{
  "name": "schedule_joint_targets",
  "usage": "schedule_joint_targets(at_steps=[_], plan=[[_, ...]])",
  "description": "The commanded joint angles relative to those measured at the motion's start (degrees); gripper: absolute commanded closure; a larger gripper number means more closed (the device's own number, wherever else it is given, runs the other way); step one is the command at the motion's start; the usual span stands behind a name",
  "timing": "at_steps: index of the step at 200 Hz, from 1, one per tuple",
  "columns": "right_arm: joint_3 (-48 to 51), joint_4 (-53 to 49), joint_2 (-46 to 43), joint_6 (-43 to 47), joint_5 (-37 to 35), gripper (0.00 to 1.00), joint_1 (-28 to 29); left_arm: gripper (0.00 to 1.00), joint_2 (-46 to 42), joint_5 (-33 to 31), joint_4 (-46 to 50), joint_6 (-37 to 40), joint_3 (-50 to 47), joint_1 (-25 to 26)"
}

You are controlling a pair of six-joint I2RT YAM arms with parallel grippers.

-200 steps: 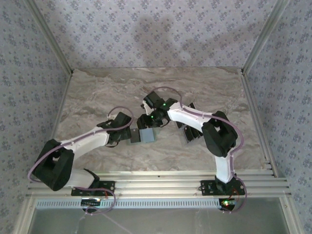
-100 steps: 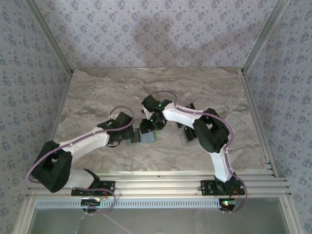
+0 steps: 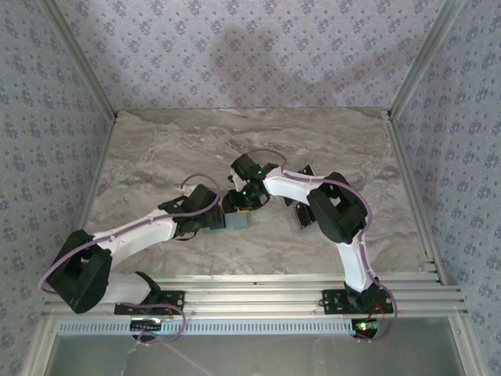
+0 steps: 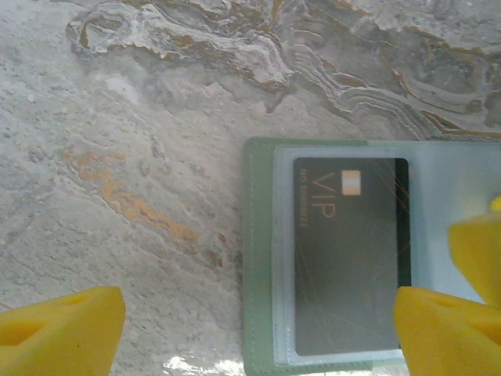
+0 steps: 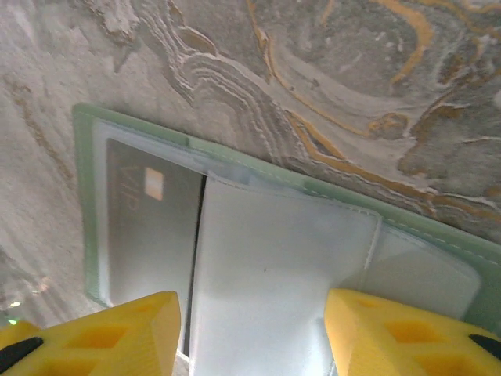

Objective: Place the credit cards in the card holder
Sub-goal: Flip over the card slot on the card holder.

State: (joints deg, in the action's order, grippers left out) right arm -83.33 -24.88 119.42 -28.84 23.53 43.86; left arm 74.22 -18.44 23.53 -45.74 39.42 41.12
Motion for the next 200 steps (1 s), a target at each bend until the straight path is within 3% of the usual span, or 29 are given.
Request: schedule_joint_targets(at_steps=[1, 76, 200], plan=[[2.7, 1.6, 0.9, -4.3, 2.3, 0.45, 0.2, 0.11, -2.0, -0.1, -1.9, -1.5, -1.7, 1.7], [3.7, 3.1, 1.2, -6.2, 3.3, 0.45, -0.3, 0.11, 0.3, -1.5, -8.0, -1.9, -2.8, 7.6], [4.5, 3.7, -1.2, -6.8, 4.3, 0.45, -1.0, 0.11, 11.5, -6.9, -8.2, -2.1, 1.0, 8.1]])
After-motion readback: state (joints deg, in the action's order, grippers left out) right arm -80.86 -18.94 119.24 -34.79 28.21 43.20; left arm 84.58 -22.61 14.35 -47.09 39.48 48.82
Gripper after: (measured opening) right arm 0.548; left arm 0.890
